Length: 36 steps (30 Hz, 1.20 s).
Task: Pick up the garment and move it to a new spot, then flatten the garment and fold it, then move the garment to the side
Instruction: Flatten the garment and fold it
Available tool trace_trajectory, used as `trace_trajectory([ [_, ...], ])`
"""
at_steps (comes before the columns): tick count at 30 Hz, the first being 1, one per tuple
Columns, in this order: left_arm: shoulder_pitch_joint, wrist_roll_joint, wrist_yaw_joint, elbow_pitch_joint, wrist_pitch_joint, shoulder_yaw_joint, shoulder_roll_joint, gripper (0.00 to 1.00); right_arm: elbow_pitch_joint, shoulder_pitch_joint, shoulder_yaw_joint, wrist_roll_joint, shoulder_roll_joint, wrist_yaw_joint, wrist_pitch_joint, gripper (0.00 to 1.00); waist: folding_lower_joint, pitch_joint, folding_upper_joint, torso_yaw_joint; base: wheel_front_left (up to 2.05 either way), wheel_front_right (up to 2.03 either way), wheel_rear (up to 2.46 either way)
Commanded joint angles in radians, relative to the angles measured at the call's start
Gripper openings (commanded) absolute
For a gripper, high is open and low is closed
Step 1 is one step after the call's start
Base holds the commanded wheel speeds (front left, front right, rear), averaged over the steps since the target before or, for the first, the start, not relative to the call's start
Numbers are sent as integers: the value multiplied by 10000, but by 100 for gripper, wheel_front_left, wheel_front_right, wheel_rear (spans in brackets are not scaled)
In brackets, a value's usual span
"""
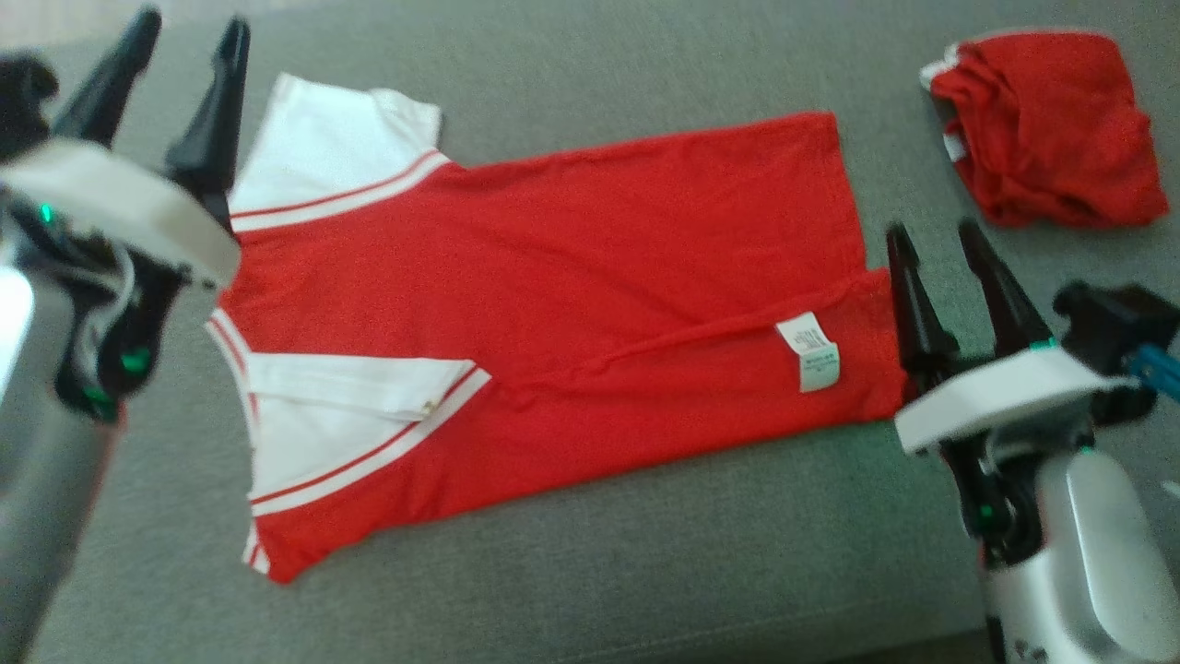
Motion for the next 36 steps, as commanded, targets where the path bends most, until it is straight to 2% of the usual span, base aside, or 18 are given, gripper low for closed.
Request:
trace_trajectory([
  [1,-592,157,-93,-50,198,322,525,100,-420,-355,356,71,-51,65,-133,100,-2,593,0,-499,0,0,0],
  [5,-1697,433,-371,943,1016,28,809,100,-645,-934,975,285,-51,65,-358,100,-2,1374,0,-1101,0,0,0],
  [16,-3124,962,-464,3489,2221,-163,1685,100,-966,-1581,1734,431,-51,65,-645,100,-2,2661,0,-2126,0,0,0],
  [21,-3187,867,-343,3962,2799,-187,1857,100,-901,-1607,1751,474,-51,65,-755,100,-2,2730,0,-2218,0,0,0],
  [27,-3180,1026,84,4073,3112,-258,1986,100,-817,-1630,1821,574,-51,65,-850,100,-2,2730,0,-2150,0,0,0],
  [31,-3097,985,87,4074,3192,-329,1930,100,-780,-1687,1837,556,-51,65,-849,100,-2,2720,0,-2088,0,0,0],
  [36,-2921,718,-138,4025,3519,-499,1721,100,-757,-1785,1858,532,-51,65,-834,100,-2,2717,0,-2025,0,0,0],
])
